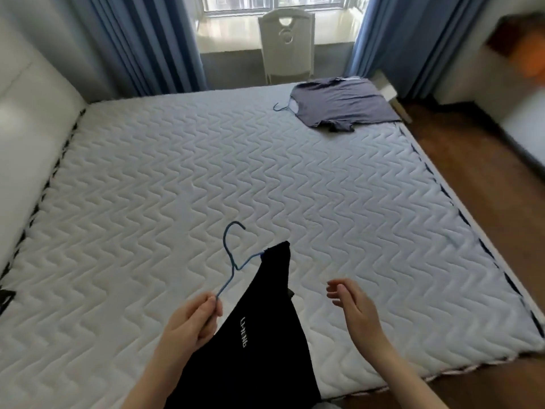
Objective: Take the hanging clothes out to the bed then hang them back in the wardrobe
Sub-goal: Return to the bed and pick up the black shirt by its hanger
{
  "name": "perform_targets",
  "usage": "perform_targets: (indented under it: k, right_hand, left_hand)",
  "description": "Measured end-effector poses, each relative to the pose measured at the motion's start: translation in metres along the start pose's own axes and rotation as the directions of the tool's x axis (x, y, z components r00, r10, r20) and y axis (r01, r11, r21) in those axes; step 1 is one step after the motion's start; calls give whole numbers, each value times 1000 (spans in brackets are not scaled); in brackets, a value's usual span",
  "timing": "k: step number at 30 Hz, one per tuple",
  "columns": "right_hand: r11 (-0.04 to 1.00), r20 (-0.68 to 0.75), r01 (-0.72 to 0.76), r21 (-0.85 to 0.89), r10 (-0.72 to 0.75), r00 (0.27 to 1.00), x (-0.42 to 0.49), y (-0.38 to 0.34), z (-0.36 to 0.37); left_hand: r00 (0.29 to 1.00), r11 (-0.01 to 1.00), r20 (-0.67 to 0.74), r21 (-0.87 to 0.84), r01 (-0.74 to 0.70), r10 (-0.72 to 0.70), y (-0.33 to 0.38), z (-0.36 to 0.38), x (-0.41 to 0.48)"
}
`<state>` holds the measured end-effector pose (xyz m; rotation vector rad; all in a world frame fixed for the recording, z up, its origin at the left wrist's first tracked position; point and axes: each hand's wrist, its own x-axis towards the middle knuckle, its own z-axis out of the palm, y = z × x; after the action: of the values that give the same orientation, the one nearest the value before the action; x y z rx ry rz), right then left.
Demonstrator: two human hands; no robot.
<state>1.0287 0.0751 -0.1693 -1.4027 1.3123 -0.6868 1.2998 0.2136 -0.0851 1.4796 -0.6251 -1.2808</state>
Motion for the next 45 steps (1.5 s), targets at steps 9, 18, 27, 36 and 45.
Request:
perform_targets:
  k: [9,18,27,36,45]
  right_hand:
    - [936,-289,-314,160,349,891,-165,85,-63]
    - [872,-539,-294,391,476,695,-209,148,-182]
    - [879,-606,-212,427,452,654,-188,187,-367]
    - [896,-688,-141,420,416,595,-177,209,-532]
    - [811,-679,-262,522,582,448,-149,265,-706]
  left_hand:
    - [985,987,72,10,158,-158,-68,47,-78]
    - [971,947,228,322,-1,-77,-63,166,-32]
    - [953,922,294,384,-45,-76,-89,377,-6]
    - [927,883,373,449,-134,-49,-71,559,31]
    - [846,854,533,442,-275,-3,-48,836,118]
